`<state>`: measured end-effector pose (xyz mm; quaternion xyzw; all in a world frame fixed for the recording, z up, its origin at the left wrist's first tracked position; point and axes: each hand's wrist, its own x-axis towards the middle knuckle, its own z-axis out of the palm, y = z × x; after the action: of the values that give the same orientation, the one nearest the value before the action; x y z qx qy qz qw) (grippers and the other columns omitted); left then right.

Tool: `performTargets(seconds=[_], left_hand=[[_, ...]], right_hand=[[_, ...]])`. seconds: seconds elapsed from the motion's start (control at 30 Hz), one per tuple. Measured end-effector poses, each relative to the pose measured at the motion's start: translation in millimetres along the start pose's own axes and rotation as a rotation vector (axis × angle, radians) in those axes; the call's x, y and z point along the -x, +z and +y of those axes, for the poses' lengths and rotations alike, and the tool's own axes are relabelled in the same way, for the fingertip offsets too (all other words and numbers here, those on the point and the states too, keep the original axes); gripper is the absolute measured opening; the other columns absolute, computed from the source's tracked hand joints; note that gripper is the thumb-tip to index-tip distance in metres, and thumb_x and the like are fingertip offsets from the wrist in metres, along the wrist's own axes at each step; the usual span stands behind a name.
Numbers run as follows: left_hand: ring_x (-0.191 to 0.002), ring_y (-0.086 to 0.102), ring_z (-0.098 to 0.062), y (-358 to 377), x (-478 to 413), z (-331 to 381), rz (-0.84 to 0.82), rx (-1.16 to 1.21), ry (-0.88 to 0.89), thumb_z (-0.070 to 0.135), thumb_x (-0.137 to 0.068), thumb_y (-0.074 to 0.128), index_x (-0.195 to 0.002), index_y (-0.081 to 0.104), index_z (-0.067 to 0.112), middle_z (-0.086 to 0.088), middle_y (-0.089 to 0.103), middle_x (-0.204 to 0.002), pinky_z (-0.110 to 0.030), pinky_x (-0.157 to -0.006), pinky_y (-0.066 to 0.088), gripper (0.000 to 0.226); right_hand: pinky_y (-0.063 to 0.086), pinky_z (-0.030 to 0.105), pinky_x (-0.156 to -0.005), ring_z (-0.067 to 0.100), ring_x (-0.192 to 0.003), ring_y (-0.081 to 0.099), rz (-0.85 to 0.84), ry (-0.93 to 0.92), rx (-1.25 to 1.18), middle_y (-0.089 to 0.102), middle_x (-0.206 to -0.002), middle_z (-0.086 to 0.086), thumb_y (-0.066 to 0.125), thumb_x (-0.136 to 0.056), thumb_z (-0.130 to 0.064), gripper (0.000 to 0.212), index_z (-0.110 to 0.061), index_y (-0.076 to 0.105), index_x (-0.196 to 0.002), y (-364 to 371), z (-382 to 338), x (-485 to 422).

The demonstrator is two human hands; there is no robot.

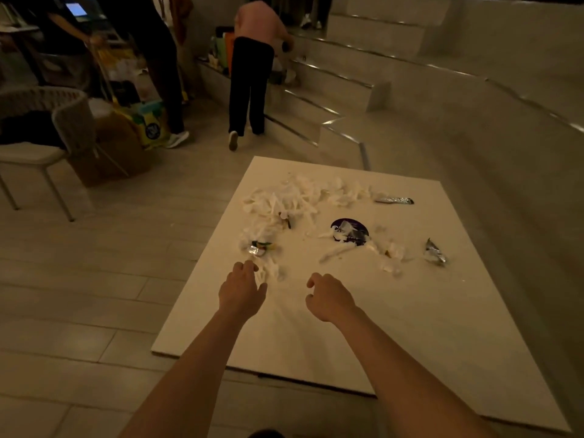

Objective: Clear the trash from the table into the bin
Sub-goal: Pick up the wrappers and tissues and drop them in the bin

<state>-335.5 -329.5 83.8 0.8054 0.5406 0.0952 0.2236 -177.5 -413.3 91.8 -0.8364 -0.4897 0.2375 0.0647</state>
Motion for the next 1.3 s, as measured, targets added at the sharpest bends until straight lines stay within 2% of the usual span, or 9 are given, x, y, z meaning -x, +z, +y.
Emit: performTargets(seconds=[0.17, 0.27, 0.43, 0.53, 0.63, 0.73, 0.87, 1.0, 1.3], left_hand=[[-0.121, 0.047, -0.033, 45, -63, 7, 0.032, 0.017, -0.107, 0.055, -0.070, 0.071, -0.141, 0.028, 0.022, -0.009, 0.034, -0.143, -0.046, -0.092, 0.046, 0.089], [-0.140, 0.023, -0.037, 67, -102, 5, -0.011, 0.034, -0.194, 0.073, -0.050, 0.072, -0.146, 0.007, 0.034, -0.008, 0.010, -0.156, -0.059, -0.103, 0.034, 0.122], [-0.144, -0.008, -0.040, 89, -144, -6, -0.091, -0.073, -0.197, 0.091, -0.029, 0.054, -0.141, -0.013, 0.048, -0.003, -0.015, -0.158, -0.072, -0.106, 0.014, 0.137], [-0.144, -0.005, -0.040, 100, -153, -13, -0.058, -0.120, -0.157, 0.093, -0.037, 0.049, -0.142, -0.006, 0.047, -0.005, -0.010, -0.158, -0.069, -0.108, 0.014, 0.128], [-0.141, 0.017, -0.037, 110, -157, -16, 0.070, -0.156, -0.100, 0.086, -0.056, 0.053, -0.140, 0.023, 0.040, -0.008, 0.014, -0.154, -0.058, -0.109, 0.023, 0.101], [-0.115, 0.042, -0.036, 115, -165, -16, 0.228, -0.096, -0.033, 0.065, -0.069, 0.065, -0.108, 0.055, 0.020, -0.011, 0.045, -0.129, -0.047, -0.094, 0.042, 0.060], [-0.091, 0.048, -0.030, 119, -177, -10, 0.255, -0.081, 0.025, 0.040, -0.081, 0.068, -0.079, 0.061, 0.010, -0.009, 0.057, -0.101, -0.040, -0.074, 0.046, 0.031], [-0.077, 0.053, -0.026, 111, -190, 5, 0.183, 0.011, 0.024, 0.035, -0.087, 0.058, -0.072, 0.051, 0.014, 0.000, 0.052, -0.076, -0.037, -0.062, 0.043, 0.027], [-0.058, 0.059, -0.027, 95, -239, 75, 0.112, 0.197, 0.132, 0.022, -0.088, 0.057, -0.124, 0.052, 0.024, -0.005, 0.066, -0.087, -0.036, -0.060, 0.055, 0.036]], right_hand=[[0.044, 0.038, -0.090, 0.029, -0.118, 0.044, 0.020, -0.006, -0.004, 0.046, -0.129, 0.011, 0.049, -0.090, -0.020, 0.033, -0.018, 0.046, -0.122, -8, 42, -82], [0.044, 0.041, -0.092, 0.030, -0.122, 0.040, 0.130, -0.014, -0.001, 0.041, -0.134, 0.010, 0.058, -0.086, -0.027, 0.042, -0.022, 0.043, -0.124, -13, 68, -124], [0.021, 0.064, -0.110, 0.039, -0.144, 0.002, 0.142, -0.023, 0.096, -0.004, -0.158, 0.008, 0.073, -0.056, -0.070, 0.113, -0.041, 0.010, -0.145, -22, 98, -181], [0.010, 0.070, -0.109, 0.045, -0.143, -0.011, 0.126, -0.048, 0.159, -0.017, -0.158, 0.007, 0.064, -0.047, -0.082, 0.124, -0.046, -0.003, -0.145, -20, 111, -208], [0.006, 0.072, -0.108, 0.046, -0.142, -0.013, 0.117, -0.090, 0.115, -0.015, -0.159, 0.006, 0.057, -0.050, -0.086, 0.118, -0.048, -0.002, -0.145, -17, 122, -229], [0.008, 0.067, -0.112, 0.041, -0.145, -0.004, 0.095, -0.149, 0.083, 0.001, -0.159, 0.007, 0.050, -0.064, -0.083, 0.096, -0.045, 0.014, -0.145, -10, 128, -236], [0.028, 0.050, -0.109, 0.030, -0.136, 0.029, 0.256, -0.244, -0.002, 0.039, -0.142, 0.006, 0.050, -0.087, -0.056, 0.049, -0.031, 0.049, -0.130, -2, 129, -238], [0.041, 0.036, -0.092, 0.028, -0.107, 0.049, 0.320, -0.357, -0.072, 0.057, -0.115, 0.010, 0.053, -0.093, -0.018, 0.021, -0.009, 0.060, -0.111, -7, 128, -243], [0.046, 0.039, -0.093, 0.031, -0.107, 0.056, 0.356, -0.295, -0.270, 0.063, -0.110, 0.016, 0.043, -0.085, 0.012, 0.033, 0.000, 0.064, -0.107, -50, 149, -242]])
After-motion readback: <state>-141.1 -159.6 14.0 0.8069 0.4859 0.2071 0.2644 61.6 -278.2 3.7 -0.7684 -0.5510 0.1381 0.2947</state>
